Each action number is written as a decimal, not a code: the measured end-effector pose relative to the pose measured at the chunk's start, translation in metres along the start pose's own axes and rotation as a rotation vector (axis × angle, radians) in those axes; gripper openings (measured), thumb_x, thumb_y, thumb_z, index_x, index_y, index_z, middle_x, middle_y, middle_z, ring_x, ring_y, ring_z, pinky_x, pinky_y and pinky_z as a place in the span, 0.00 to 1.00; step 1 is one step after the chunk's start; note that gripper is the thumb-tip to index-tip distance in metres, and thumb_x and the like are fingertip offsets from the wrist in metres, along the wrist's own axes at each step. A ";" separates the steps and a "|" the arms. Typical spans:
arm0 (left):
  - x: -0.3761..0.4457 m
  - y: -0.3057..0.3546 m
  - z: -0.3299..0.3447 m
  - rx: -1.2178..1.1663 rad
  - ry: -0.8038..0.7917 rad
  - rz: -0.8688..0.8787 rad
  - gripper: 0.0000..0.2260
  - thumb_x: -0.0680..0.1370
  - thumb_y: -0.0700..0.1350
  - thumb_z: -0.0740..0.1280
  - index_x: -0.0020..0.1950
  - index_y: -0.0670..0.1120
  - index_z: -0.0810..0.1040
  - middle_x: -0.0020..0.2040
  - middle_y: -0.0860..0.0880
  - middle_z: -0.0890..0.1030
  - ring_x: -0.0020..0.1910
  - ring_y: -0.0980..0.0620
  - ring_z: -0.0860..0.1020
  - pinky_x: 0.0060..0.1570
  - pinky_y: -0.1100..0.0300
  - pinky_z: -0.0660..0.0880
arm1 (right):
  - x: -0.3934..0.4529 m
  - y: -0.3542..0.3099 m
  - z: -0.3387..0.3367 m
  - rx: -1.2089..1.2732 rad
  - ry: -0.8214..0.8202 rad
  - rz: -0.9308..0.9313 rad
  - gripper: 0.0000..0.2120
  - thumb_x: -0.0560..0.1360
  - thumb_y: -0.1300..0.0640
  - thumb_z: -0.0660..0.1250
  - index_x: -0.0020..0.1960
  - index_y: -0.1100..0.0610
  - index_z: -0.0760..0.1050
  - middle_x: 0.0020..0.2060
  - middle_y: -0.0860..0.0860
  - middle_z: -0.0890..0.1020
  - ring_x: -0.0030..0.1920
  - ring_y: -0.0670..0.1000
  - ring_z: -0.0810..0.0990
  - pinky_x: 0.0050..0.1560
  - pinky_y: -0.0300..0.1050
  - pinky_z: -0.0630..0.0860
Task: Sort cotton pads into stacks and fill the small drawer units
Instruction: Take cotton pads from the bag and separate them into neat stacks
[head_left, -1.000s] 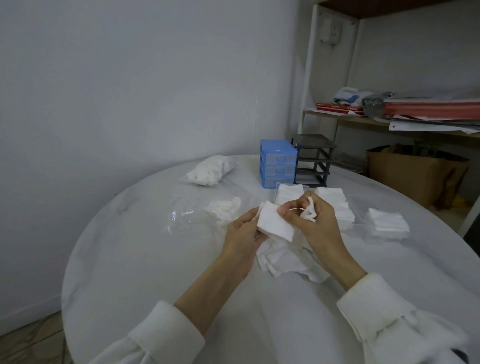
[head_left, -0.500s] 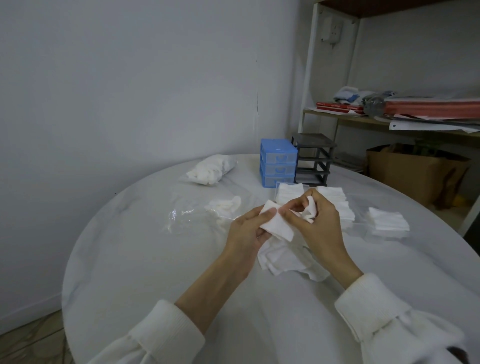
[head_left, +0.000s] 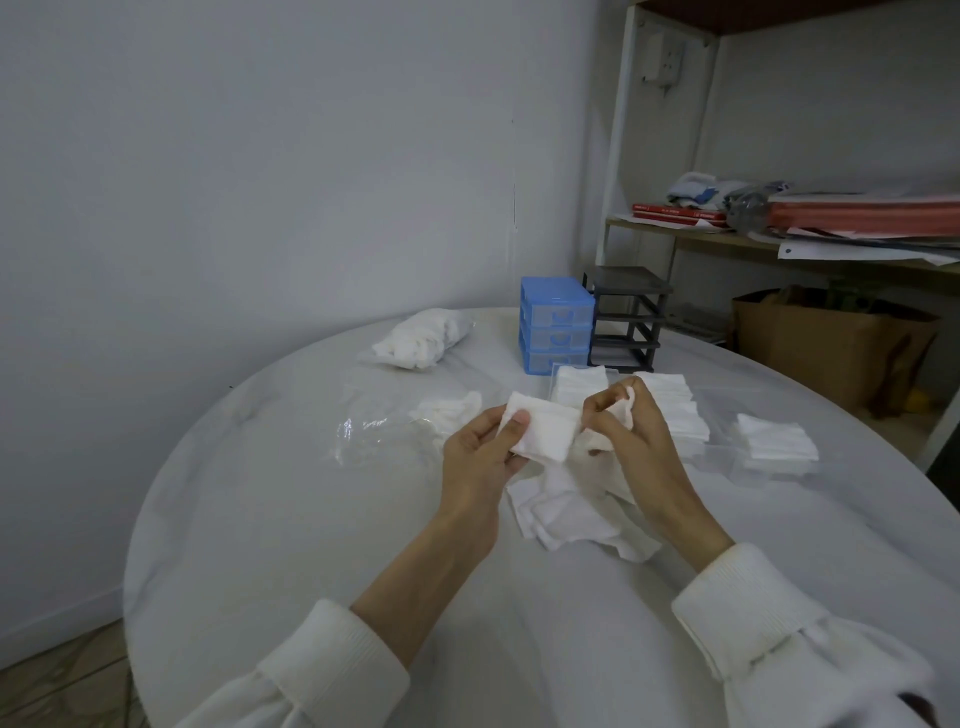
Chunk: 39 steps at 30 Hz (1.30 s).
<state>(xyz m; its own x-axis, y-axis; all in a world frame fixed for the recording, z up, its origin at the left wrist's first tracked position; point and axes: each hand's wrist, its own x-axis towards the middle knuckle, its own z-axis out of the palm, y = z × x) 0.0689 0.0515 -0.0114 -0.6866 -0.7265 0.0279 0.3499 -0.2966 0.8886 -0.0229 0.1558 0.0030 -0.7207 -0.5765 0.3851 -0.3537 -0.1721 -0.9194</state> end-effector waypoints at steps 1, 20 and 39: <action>0.000 0.000 0.000 -0.001 0.003 0.005 0.11 0.76 0.39 0.67 0.57 0.37 0.78 0.50 0.42 0.82 0.45 0.52 0.81 0.44 0.64 0.80 | 0.001 0.001 0.001 -0.027 0.002 -0.006 0.06 0.75 0.62 0.65 0.45 0.58 0.67 0.41 0.52 0.76 0.38 0.45 0.75 0.35 0.33 0.74; -0.001 0.002 0.001 0.058 -0.058 0.010 0.12 0.74 0.40 0.69 0.56 0.38 0.78 0.50 0.42 0.82 0.47 0.50 0.82 0.46 0.62 0.80 | 0.005 0.007 -0.002 -0.199 0.015 -0.035 0.19 0.67 0.62 0.76 0.38 0.54 0.63 0.37 0.57 0.81 0.36 0.55 0.80 0.39 0.47 0.77; 0.001 -0.001 -0.001 0.067 0.018 -0.025 0.02 0.76 0.39 0.67 0.46 0.41 0.78 0.41 0.47 0.81 0.42 0.53 0.79 0.42 0.63 0.77 | 0.000 -0.005 -0.003 0.244 -0.194 0.122 0.12 0.68 0.53 0.54 0.49 0.51 0.69 0.37 0.49 0.72 0.33 0.44 0.66 0.33 0.37 0.63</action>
<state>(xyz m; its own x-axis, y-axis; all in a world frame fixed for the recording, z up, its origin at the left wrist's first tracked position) 0.0685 0.0498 -0.0124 -0.6829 -0.7305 -0.0021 0.2891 -0.2729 0.9176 -0.0233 0.1590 0.0081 -0.6136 -0.7419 0.2702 -0.1015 -0.2652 -0.9588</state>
